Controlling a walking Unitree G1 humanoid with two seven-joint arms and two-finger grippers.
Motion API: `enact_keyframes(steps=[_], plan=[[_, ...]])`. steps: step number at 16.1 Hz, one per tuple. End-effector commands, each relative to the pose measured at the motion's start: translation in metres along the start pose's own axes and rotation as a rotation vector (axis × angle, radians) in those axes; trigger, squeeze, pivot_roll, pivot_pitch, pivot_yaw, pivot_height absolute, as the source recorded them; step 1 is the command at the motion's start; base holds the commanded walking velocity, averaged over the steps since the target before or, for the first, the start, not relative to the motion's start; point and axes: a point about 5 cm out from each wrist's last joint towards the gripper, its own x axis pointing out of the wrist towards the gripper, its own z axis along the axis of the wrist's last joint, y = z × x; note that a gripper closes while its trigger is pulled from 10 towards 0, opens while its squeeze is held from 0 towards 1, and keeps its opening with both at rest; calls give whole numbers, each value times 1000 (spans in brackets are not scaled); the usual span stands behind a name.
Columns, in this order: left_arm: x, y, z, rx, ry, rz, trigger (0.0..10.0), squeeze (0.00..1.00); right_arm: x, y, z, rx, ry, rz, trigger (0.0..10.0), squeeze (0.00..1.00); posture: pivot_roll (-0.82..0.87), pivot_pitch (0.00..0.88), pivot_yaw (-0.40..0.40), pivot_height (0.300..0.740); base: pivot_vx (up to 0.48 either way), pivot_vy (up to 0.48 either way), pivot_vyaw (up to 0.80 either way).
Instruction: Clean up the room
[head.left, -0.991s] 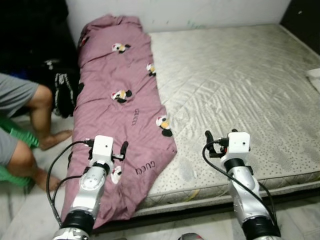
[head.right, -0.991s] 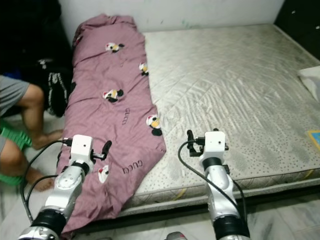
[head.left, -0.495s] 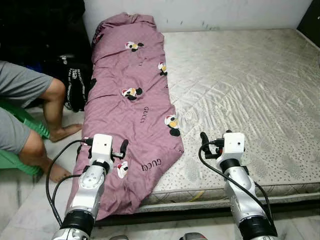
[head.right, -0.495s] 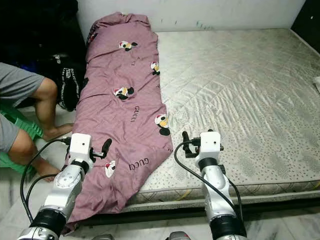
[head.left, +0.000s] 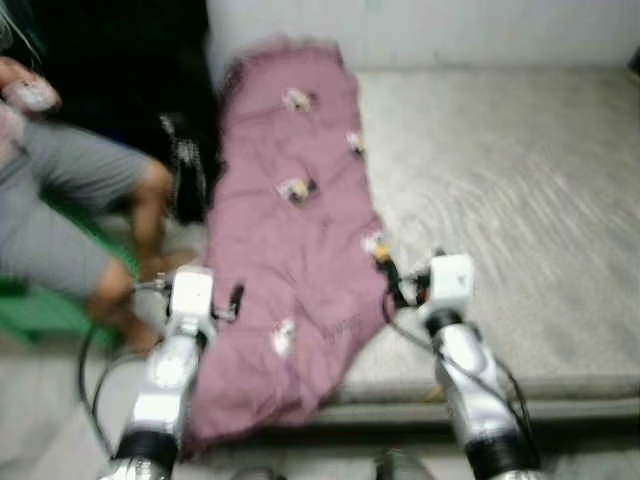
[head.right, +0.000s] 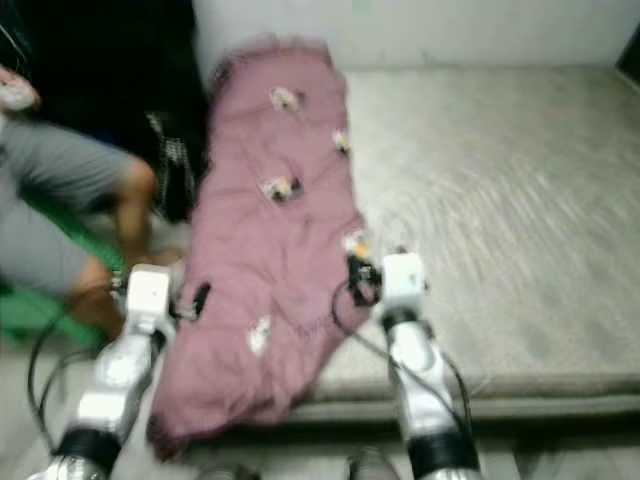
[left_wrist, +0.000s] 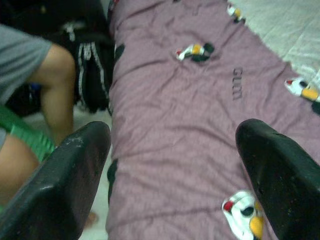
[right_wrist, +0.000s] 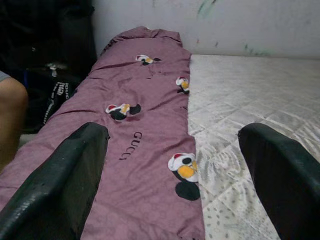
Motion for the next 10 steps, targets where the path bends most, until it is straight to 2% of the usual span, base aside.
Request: enact_keyframes(steps=[1,6,10], plan=[[0,-9,-2,9,8,-27,10000,0,-1,-8,2,-8,-2,-23,10000,0,-72,0,58,740,0,0,0],[-2,-12,-2,-8,-3,-37,10000,0,-1,-5,6,-12,-16,-15,10000,0,-70,0,54,740,0,0,0],[-2,-15,7,-44,-46,-48,10000,0,-1,-5,9,-9,-23,-20,10000,0,-74,0,55,740,0,0,0]])
